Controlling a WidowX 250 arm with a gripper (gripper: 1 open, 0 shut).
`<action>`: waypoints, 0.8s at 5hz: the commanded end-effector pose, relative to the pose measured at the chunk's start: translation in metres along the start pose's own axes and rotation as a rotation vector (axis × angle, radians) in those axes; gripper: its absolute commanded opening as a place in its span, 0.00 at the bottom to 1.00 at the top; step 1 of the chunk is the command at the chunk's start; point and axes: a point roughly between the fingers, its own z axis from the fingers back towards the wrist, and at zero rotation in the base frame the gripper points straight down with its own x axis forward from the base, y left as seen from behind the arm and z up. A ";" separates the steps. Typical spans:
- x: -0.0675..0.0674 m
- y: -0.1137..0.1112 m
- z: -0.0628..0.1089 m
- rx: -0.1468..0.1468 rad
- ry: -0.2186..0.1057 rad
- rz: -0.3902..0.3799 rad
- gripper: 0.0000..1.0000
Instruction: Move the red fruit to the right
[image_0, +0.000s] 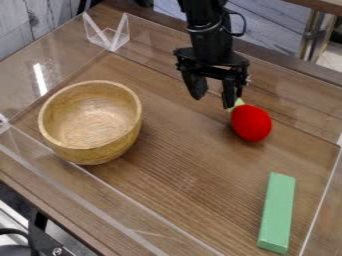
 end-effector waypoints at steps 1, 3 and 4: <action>0.000 0.015 0.021 0.015 -0.055 -0.019 1.00; -0.003 0.063 0.050 0.050 -0.096 -0.023 1.00; -0.001 0.083 0.065 0.086 -0.128 -0.012 1.00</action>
